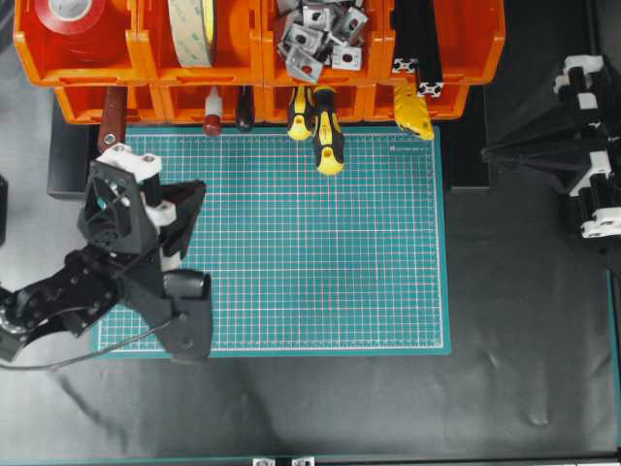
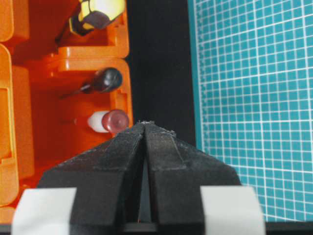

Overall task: Pick red screwdriver from container rack with left arm.
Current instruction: 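Move the left gripper toward the red-handled screwdriver in the rack, then close the left gripper on the red screwdriver handle, then pull the red screwdriver out of the rack toward the mat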

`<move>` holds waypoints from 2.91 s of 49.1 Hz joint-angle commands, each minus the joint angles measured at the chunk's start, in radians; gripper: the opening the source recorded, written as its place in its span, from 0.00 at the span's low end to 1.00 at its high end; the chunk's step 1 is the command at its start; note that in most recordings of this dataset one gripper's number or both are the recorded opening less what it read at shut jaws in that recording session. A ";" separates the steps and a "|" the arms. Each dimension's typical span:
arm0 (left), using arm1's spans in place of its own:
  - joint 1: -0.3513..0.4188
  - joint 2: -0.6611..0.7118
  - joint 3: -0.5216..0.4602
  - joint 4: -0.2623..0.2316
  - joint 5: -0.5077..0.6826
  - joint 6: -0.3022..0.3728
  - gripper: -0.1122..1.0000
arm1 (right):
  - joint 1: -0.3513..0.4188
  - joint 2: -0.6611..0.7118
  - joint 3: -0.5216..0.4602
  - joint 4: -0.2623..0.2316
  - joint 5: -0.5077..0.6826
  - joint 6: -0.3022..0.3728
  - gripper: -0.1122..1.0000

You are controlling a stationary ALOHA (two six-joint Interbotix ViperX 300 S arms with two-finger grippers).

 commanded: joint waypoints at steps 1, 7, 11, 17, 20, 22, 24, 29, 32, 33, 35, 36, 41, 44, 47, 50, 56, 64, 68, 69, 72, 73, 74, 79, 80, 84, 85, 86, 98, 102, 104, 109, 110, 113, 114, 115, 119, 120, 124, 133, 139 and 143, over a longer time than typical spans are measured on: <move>0.023 -0.002 -0.038 0.011 -0.005 0.005 0.10 | 0.008 0.003 -0.035 -0.002 0.021 -0.003 0.11; 0.044 0.006 -0.051 0.009 -0.012 0.006 0.10 | 0.015 0.003 -0.035 -0.002 0.037 -0.006 0.11; 0.055 0.012 -0.054 0.009 -0.014 0.006 0.10 | 0.020 0.003 -0.034 -0.002 0.046 -0.006 0.11; 0.069 0.020 -0.054 0.009 -0.014 0.008 0.10 | 0.028 0.003 -0.034 -0.008 0.063 -0.006 0.11; 0.077 0.021 -0.052 0.006 -0.018 0.008 0.10 | 0.031 0.003 -0.032 -0.012 0.067 -0.008 0.11; 0.083 0.023 -0.052 0.006 -0.028 0.008 0.11 | 0.032 0.003 -0.032 -0.015 0.069 -0.008 0.11; 0.089 0.023 -0.051 0.006 -0.037 0.008 0.12 | 0.035 0.000 -0.032 -0.018 0.071 -0.008 0.11; 0.107 0.028 -0.048 0.006 -0.046 0.005 0.29 | 0.037 -0.008 -0.028 -0.029 0.071 -0.009 0.11; 0.115 0.034 -0.043 0.006 -0.049 0.000 0.45 | 0.038 -0.012 -0.025 -0.035 0.071 -0.009 0.11; 0.117 0.035 -0.043 0.006 -0.052 0.000 0.51 | 0.038 -0.014 -0.025 -0.037 0.071 -0.009 0.11; 0.123 0.040 -0.038 0.006 -0.054 -0.008 0.62 | 0.038 -0.017 -0.023 -0.038 0.071 -0.009 0.11; 0.126 0.041 -0.035 0.006 -0.055 -0.009 0.67 | 0.038 -0.018 -0.023 -0.040 0.071 -0.009 0.11; 0.133 0.046 -0.020 0.005 -0.057 -0.009 0.88 | 0.038 -0.028 -0.021 -0.043 0.074 -0.009 0.11; 0.143 0.043 -0.009 0.005 -0.058 -0.008 0.92 | 0.038 -0.032 -0.021 -0.043 0.077 -0.009 0.11; 0.153 0.041 0.003 0.005 -0.069 -0.006 0.89 | 0.037 -0.037 -0.021 -0.044 0.083 -0.009 0.11; 0.167 0.034 0.018 0.005 -0.086 -0.005 0.88 | 0.037 -0.041 -0.020 -0.044 0.094 -0.009 0.11; 0.195 0.020 0.046 0.005 -0.120 -0.008 0.89 | 0.037 -0.051 -0.020 -0.044 0.110 -0.009 0.11; 0.218 0.018 0.049 0.005 -0.147 -0.006 0.89 | 0.038 -0.055 -0.020 -0.044 0.112 -0.009 0.11; 0.219 0.020 0.048 0.005 -0.150 -0.008 0.89 | 0.038 -0.057 -0.018 -0.044 0.112 -0.009 0.11; 0.219 0.020 0.046 0.005 -0.150 -0.008 0.89 | 0.038 -0.055 -0.018 -0.046 0.112 -0.009 0.11; 0.219 0.021 0.048 0.005 -0.150 -0.008 0.89 | 0.038 -0.055 -0.018 -0.046 0.112 -0.009 0.11; 0.219 0.021 0.048 0.005 -0.150 -0.008 0.89 | 0.037 -0.055 -0.017 -0.044 0.112 -0.008 0.11; 0.219 0.021 0.048 0.005 -0.150 -0.008 0.89 | 0.037 -0.055 -0.017 -0.044 0.112 -0.009 0.11; 0.219 0.021 0.048 0.003 -0.150 -0.008 0.89 | 0.038 -0.055 -0.017 -0.046 0.112 -0.008 0.11; 0.219 0.021 0.048 0.003 -0.150 -0.008 0.89 | 0.038 -0.055 -0.017 -0.044 0.112 -0.008 0.11; 0.221 0.023 0.046 0.005 -0.146 -0.009 0.88 | 0.038 -0.055 -0.017 -0.044 0.112 -0.008 0.11; 0.221 0.023 0.046 0.005 -0.144 -0.009 0.87 | 0.037 -0.057 -0.017 -0.044 0.112 -0.008 0.11; 0.221 0.023 0.046 0.005 -0.143 -0.009 0.86 | 0.038 -0.055 -0.017 -0.044 0.110 -0.008 0.11; 0.221 0.023 0.043 0.005 -0.146 -0.008 0.56 | 0.038 -0.055 -0.015 -0.044 0.106 -0.003 0.11; 0.221 0.023 0.041 0.005 -0.147 -0.003 0.43 | 0.038 -0.055 -0.015 -0.044 0.106 -0.002 0.11; 0.221 0.021 0.037 0.003 -0.147 -0.002 0.38 | 0.038 -0.057 -0.017 -0.044 0.104 0.000 0.11; 0.218 0.018 0.026 0.005 -0.143 0.000 0.36 | 0.038 -0.057 -0.015 -0.046 0.104 0.003 0.11; 0.218 0.018 0.023 0.005 -0.143 0.002 0.36 | 0.037 -0.055 -0.017 -0.044 0.104 0.003 0.11; 0.215 0.017 0.011 0.005 -0.141 0.006 0.36 | 0.038 -0.055 -0.015 -0.044 0.104 0.003 0.11; 0.213 0.017 0.005 0.005 -0.140 0.006 0.36 | 0.038 -0.055 -0.015 -0.046 0.104 0.003 0.11; 0.210 0.015 -0.002 0.005 -0.137 0.008 0.36 | 0.038 -0.055 -0.015 -0.044 0.104 0.003 0.11; 0.195 0.009 -0.041 0.005 -0.107 0.015 0.36 | 0.038 -0.057 -0.015 -0.044 0.104 0.003 0.11; 0.187 0.008 -0.049 0.005 -0.097 0.018 0.35 | 0.038 -0.057 -0.015 -0.044 0.104 0.003 0.11; 0.158 0.002 -0.091 0.005 -0.041 0.040 0.35 | 0.038 -0.057 -0.015 -0.044 0.104 0.003 0.11; 0.057 -0.011 -0.181 0.005 0.087 0.101 0.34 | 0.038 -0.057 -0.015 -0.044 0.104 0.003 0.11; -0.031 -0.021 -0.224 0.005 0.158 0.107 0.34 | 0.038 -0.057 -0.015 -0.044 0.104 0.003 0.11; -0.098 -0.025 -0.259 0.005 0.189 0.107 0.34 | 0.038 -0.061 -0.017 -0.044 0.106 0.005 0.11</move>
